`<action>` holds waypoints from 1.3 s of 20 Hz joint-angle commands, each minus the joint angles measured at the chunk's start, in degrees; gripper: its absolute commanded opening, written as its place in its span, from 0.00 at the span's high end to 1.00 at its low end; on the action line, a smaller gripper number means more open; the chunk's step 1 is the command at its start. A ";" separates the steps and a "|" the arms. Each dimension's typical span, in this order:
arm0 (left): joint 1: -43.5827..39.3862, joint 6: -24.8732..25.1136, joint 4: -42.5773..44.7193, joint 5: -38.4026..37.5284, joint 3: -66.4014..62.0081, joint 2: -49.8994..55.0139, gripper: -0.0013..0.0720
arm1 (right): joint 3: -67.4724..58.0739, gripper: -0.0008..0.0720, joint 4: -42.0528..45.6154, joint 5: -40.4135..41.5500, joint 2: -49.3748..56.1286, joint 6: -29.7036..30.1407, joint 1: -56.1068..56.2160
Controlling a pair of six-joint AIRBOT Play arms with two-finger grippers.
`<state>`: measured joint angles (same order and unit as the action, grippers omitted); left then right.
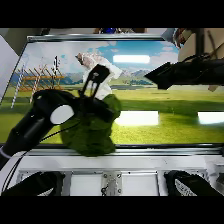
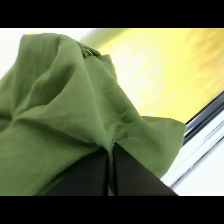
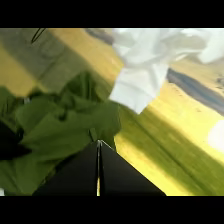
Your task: Fold the clothes and pants, and hang the long-sleeved shirts on hangers.
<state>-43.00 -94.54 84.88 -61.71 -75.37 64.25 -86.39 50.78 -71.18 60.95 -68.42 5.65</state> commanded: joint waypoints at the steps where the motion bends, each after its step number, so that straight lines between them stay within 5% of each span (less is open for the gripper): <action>1: -5.42 -0.44 -0.98 9.97 -11.65 11.91 0.97 | -0.11 0.97 2.36 6.14 -1.84 -8.83 -7.43; 4: -5.31 -0.44 -0.90 11.43 -23.82 25.03 0.97 | -0.09 0.97 2.38 6.45 -2.08 -9.66 -12.37; 5: -4.76 -0.44 -0.85 10.64 -27.10 28.17 0.82 | -0.09 0.97 2.38 6.43 -2.10 -9.64 -13.57; 6: -3.65 -0.48 -0.94 9.29 -29.92 30.53 0.32 | -0.09 0.97 2.38 6.27 -2.08 -9.66 -14.38; 7: -2.01 -2.08 -0.98 6.88 -32.06 31.63 0.02 | -0.09 0.97 2.38 6.25 -2.08 -9.64 -14.99; 10: 5.73 -4.61 -1.01 -3.80 -34.12 30.01 0.03 | -0.04 0.96 2.60 6.03 -2.08 -9.60 -15.56; 14: 15.65 -6.01 -6.23 -7.54 -16.37 19.50 0.03 | 0.70 0.96 3.72 2.01 -1.90 -9.35 -15.54; 19: 20.50 -3.52 -22.99 -0.92 9.29 11.26 0.03 | 5.25 0.96 3.67 1.73 -1.90 -9.42 -15.45; 25: 16.65 -0.57 -29.40 8.83 16.15 11.19 0.03 | 14.36 0.96 3.67 2.40 -1.53 -9.42 -15.45; 26: 16.70 -0.57 -29.33 9.86 15.87 11.23 0.21 | 16.90 0.96 3.65 2.84 -1.14 -9.44 -15.45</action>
<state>-25.50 -96.07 58.17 -56.75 -61.54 75.85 -74.61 54.43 -68.93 59.31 -77.84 -9.78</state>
